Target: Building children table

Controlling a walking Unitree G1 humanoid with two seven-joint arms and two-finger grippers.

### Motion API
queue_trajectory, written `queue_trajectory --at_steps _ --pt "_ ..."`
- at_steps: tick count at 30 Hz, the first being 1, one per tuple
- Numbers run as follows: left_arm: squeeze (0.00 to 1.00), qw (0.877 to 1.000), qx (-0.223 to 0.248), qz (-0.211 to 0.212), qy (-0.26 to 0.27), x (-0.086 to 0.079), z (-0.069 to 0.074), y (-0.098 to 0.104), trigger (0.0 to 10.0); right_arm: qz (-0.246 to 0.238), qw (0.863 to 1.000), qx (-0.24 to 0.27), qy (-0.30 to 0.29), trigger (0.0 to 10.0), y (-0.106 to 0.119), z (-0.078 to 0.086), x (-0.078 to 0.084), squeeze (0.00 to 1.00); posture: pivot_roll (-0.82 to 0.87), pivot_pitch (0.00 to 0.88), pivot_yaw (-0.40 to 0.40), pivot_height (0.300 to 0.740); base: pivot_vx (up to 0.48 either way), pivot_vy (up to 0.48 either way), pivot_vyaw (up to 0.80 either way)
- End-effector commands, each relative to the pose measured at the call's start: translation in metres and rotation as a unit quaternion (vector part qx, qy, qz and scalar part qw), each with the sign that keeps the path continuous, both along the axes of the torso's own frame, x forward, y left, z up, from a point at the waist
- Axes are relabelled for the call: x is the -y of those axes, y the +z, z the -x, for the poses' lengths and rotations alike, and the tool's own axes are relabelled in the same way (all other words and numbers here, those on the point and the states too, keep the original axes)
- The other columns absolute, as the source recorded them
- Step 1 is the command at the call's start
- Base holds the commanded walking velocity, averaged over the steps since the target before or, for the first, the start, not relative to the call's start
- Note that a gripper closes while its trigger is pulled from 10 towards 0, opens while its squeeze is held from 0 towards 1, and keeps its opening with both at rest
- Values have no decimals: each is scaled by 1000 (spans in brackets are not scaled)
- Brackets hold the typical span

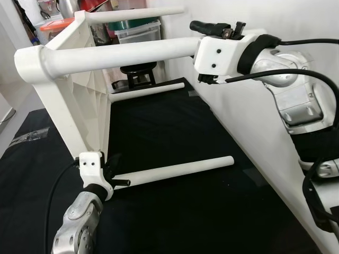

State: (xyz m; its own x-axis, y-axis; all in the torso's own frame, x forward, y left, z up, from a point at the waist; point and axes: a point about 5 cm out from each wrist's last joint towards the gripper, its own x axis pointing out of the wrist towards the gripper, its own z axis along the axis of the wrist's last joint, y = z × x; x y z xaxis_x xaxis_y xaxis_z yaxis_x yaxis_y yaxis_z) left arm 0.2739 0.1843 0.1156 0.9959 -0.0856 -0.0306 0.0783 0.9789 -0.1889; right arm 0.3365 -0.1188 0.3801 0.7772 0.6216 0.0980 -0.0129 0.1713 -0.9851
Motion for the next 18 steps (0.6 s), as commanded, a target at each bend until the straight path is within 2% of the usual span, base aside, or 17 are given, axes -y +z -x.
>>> queue_trajectory --at_steps 1,3,7,9,10,11,13,14,15,16,18 --pt "0 1000 -8 -19 14 -12 -3 -3 10000 -16 1000 -11 11 0 -1 0 -6 0 -187 0 92 740 0 0 0" --pt "0 999 -17 -28 19 -20 -9 -7 10000 -18 1000 -11 15 0 0 1 -7 0 -193 0 91 740 0 0 0" --pt "0 999 -19 -33 21 -23 -11 -9 10000 -19 1000 -11 17 0 0 1 -7 0 -193 0 91 740 0 0 0" --pt "0 998 -21 -40 43 -34 -18 -12 10000 -22 999 -14 23 0 0 2 -8 0 -199 0 87 740 0 0 0" --pt "0 998 -21 -40 43 -34 -18 -12 10000 -22 999 -14 23 0 0 2 -8 0 -199 0 87 740 0 0 0" --pt "0 996 -24 -47 68 -43 -22 -13 10000 -22 999 -17 26 0 -1 2 -8 0 -205 0 87 740 0 0 0" --pt "0 996 -24 -47 68 -43 -22 -13 10000 -22 999 -17 26 0 -1 2 -8 0 -205 0 87 740 0 0 0" --pt "0 994 -26 -51 89 -51 -25 -15 10000 -23 999 -19 27 0 -1 2 -8 0 -205 0 87 740 0 0 0" --pt "0 994 -26 -51 89 -51 -25 -15 10000 -23 999 -19 27 0 -1 2 -8 0 -205 0 87 740 0 0 0" --pt "0 985 -17 -65 159 -83 -21 -9 10000 -35 999 -19 2 0 2 -2 2 0 -204 0 87 740 0 0 0" --pt "0 985 -17 -65 159 -83 -21 -9 10000 -35 999 -19 2 0 2 -2 2 0 -204 0 87 740 0 0 0"
